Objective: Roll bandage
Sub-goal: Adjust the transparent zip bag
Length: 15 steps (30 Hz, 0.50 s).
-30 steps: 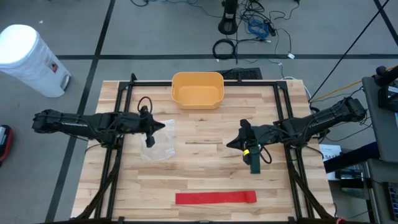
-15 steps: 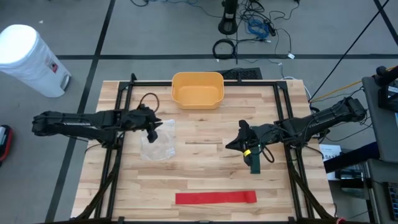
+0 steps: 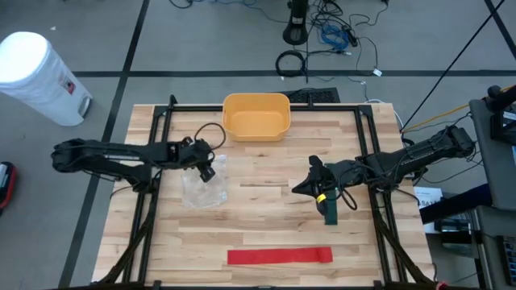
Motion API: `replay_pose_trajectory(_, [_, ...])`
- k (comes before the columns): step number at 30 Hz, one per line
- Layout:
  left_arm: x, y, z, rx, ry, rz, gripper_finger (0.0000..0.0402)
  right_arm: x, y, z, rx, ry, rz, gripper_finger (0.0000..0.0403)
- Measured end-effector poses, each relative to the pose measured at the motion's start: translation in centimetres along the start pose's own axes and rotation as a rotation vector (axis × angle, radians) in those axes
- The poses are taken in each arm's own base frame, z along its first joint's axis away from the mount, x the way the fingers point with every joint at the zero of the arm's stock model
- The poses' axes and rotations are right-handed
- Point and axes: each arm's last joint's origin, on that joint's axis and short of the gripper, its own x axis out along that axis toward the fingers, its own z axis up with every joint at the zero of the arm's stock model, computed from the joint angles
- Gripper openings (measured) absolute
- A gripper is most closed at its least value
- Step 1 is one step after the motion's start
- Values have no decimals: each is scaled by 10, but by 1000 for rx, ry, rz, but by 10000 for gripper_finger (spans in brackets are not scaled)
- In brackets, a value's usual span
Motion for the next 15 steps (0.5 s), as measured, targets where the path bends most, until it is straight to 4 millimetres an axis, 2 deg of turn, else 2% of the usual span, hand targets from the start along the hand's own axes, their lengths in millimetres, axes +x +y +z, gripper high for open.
replay_pose_trajectory(5, [22, 3, -2, 72, 98, 49, 172, 0, 0, 0, -1, 1, 0, 0])
replay_pose_trajectory(15, [57, 1, 0, 145, 148, 42, 172, 0, 0, 0, -5, 3, -1, 0])
